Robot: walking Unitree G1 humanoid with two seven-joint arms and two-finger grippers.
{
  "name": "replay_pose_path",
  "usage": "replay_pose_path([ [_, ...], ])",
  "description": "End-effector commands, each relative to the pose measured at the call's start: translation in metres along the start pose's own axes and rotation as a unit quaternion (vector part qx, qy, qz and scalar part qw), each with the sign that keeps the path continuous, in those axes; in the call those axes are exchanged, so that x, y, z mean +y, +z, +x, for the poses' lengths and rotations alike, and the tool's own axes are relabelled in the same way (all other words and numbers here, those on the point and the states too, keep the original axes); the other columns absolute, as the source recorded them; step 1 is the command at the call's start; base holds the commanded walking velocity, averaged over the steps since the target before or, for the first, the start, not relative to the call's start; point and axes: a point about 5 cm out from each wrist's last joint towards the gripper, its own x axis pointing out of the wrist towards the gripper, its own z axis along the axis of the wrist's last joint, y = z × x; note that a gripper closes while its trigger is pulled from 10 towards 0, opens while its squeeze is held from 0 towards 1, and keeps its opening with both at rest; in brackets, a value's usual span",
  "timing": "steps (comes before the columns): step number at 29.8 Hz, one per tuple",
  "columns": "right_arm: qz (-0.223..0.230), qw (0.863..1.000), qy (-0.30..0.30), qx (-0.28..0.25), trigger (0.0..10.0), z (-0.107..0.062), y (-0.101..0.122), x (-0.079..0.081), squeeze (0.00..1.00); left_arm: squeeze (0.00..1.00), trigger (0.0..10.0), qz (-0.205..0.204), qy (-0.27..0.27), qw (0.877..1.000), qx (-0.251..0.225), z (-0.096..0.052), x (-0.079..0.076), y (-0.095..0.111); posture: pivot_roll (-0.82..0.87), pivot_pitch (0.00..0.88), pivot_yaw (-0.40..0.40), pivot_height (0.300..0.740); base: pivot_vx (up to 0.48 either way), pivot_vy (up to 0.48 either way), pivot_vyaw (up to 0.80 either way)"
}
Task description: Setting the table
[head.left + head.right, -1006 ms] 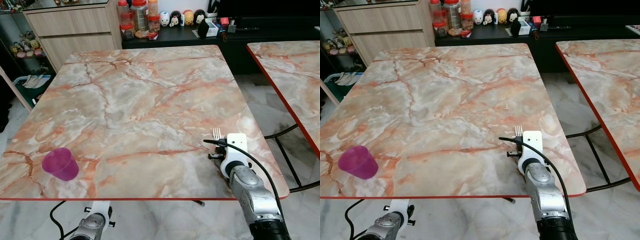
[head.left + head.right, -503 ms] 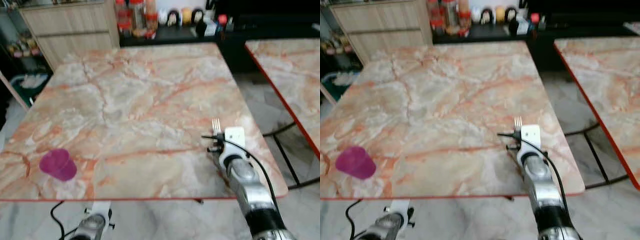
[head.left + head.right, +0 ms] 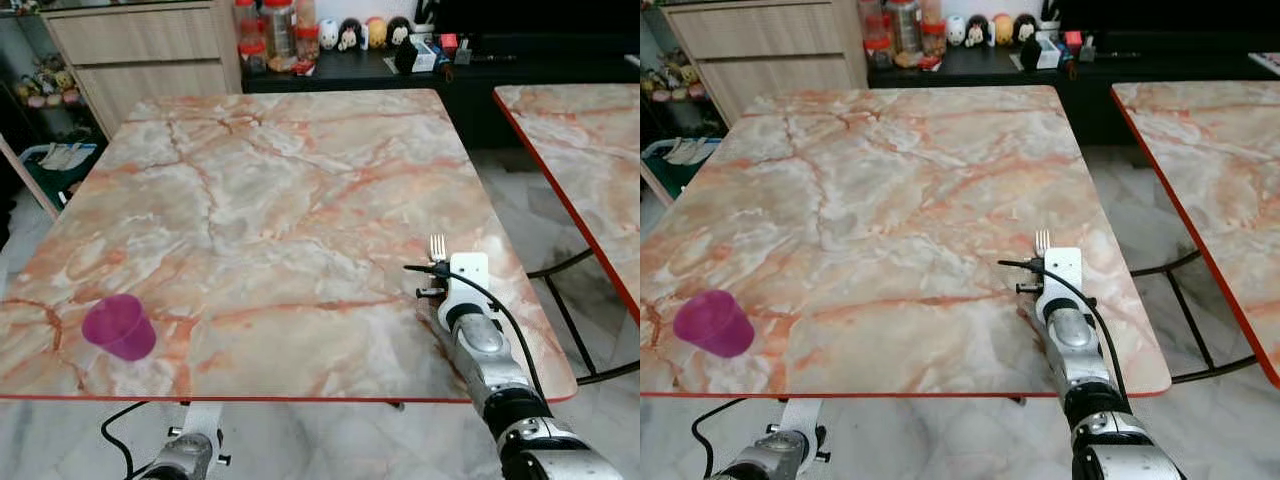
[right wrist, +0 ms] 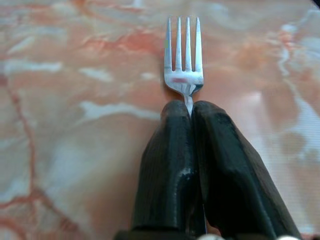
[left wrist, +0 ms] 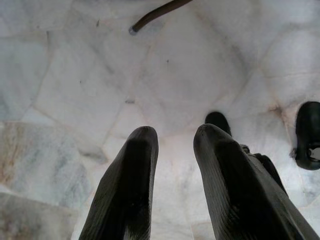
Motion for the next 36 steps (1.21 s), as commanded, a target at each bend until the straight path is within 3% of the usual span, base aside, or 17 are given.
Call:
replay_pose_path([
  [1,-0.003,0.995,0.012,0.099,10.0,-0.014,-0.049,0.006,0.00,0.00,10.0,0.000,0.009,1.000,0.015,0.000,0.002,-0.005,-0.05,0.087,0.020,0.740,0.000,0.000,0.00],
  [5,0.009,0.990,0.013,0.142,10.0,-0.024,-0.072,0.007,0.00,0.00,10.0,-0.032,0.026,0.999,0.031,0.000,0.000,-0.009,-0.04,0.084,0.009,0.740,0.000,0.000,0.00],
  [7,0.006,0.988,0.019,0.154,10.0,-0.029,-0.082,0.009,0.00,0.00,10.0,0.018,0.015,1.000,0.015,0.000,0.002,-0.005,-0.03,0.078,0.006,0.740,0.000,0.000,0.00],
  [9,0.004,0.987,0.022,0.160,10.0,-0.031,-0.085,0.010,0.00,0.00,10.0,0.026,0.019,0.999,0.013,0.000,0.004,-0.006,-0.02,0.068,0.010,0.740,0.000,0.000,0.00],
  [13,0.014,0.987,0.020,0.162,10.0,-0.031,-0.086,0.011,0.00,0.00,10.0,-0.006,0.031,0.999,0.020,0.000,0.006,-0.009,0.02,0.063,-0.003,0.740,0.000,0.000,0.00],
  [16,0.000,0.985,0.024,0.172,10.0,-0.034,-0.090,0.009,0.00,0.00,10.0,0.078,0.024,0.997,-0.002,0.000,0.007,-0.001,0.03,0.069,-0.019,0.740,0.000,0.000,0.00],
  [19,-0.003,0.984,0.032,0.173,10.0,-0.035,-0.092,0.007,0.00,0.00,10.0,0.063,0.024,0.998,0.005,0.000,0.003,-0.003,0.06,0.072,-0.037,0.740,0.000,0.000,0.00],
  [36,-0.012,0.984,0.044,0.174,10.0,-0.033,-0.090,0.006,0.00,0.00,10.0,0.067,0.020,0.998,-0.007,0.000,-0.003,0.002,0.09,0.080,-0.083,0.740,0.000,0.000,0.00],
])
